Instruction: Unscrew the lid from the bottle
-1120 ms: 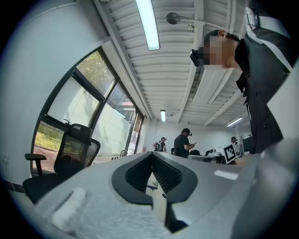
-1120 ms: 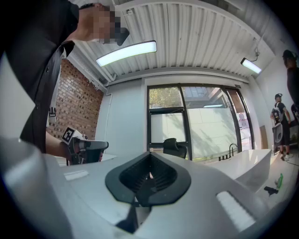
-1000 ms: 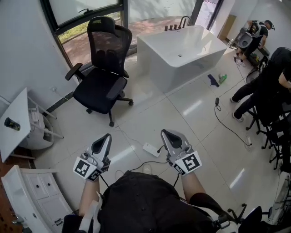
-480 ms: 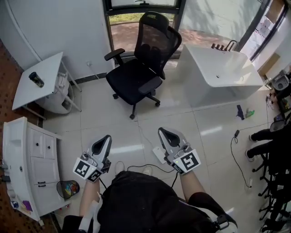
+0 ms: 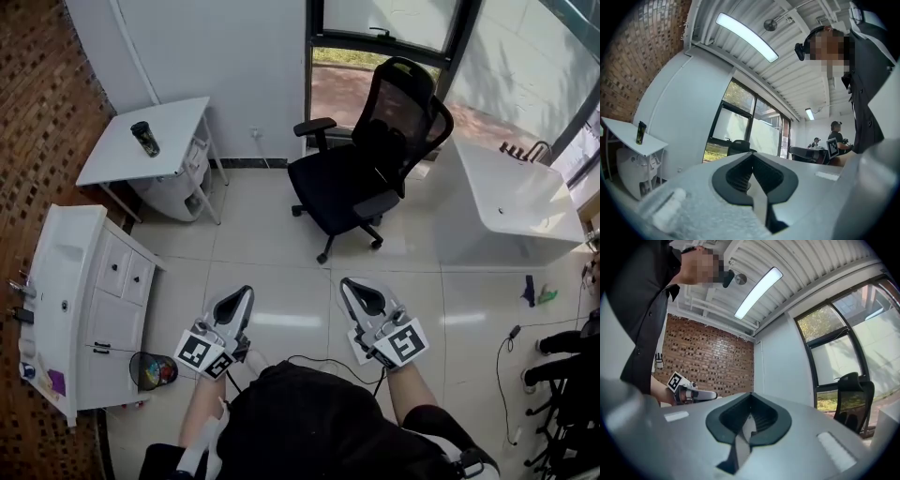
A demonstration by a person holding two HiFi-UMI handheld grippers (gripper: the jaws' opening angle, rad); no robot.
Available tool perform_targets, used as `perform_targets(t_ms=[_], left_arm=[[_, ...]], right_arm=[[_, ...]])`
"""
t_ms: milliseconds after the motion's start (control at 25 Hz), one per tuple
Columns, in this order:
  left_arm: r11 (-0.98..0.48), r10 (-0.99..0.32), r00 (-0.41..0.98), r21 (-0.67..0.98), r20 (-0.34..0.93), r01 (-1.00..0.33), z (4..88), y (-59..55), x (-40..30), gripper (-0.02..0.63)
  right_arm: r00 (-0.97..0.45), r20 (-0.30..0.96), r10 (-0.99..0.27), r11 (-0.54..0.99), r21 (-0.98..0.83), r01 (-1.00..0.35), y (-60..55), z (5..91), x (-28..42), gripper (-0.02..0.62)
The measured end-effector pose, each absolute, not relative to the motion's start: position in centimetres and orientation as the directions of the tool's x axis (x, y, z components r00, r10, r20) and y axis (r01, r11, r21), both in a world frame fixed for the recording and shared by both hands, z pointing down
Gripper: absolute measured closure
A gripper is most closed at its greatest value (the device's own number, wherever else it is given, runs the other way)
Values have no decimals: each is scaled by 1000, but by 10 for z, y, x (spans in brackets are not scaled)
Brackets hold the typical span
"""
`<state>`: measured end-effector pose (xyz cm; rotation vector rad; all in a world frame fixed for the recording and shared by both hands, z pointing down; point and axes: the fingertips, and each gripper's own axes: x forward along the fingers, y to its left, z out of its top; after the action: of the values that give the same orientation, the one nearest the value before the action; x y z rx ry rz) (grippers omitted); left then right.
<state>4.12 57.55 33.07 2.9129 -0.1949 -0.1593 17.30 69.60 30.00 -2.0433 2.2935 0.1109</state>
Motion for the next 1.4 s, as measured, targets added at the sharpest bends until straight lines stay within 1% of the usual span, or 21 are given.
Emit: perform_targets(t_ms=[200,320,600,760,960,1120,1280,1400], left_arm=[[-973,-131,984,204,-124,-104,321,535,16,604],[-970,-156,976,210,-148,-124,320,506,-10,604],[-953,-278,950,168,-140,-254,318,429,-87,604],[-928,-350,927,185,-136,-323,322,400,-137,604],[-885,-444,887,218,-125,-412,333,371,-183,604],[-864,-485,865,223,-128,-451,337,349,-190,604],[-847,-515,848,225,-128,-481,340,315,-188,604],[-836,-537,833,213,-132,-505,342,279,-173,604]], right_arm=[[-148,-78,-986,146,30,-989,643,297,138,589],[-176,-51,-983,175,27,-984,606,299,114,589],[-322,-57,-945,323,4,-947,508,298,39,589],[-406,-74,-911,409,-28,-912,460,299,-7,589],[-525,-42,-850,527,-34,-849,418,309,-56,589],[-565,-18,-825,565,-52,-823,384,319,-58,589],[-602,-31,-798,603,-62,-796,330,329,-51,589],[-628,-41,-777,629,-45,-776,287,331,-40,589]])
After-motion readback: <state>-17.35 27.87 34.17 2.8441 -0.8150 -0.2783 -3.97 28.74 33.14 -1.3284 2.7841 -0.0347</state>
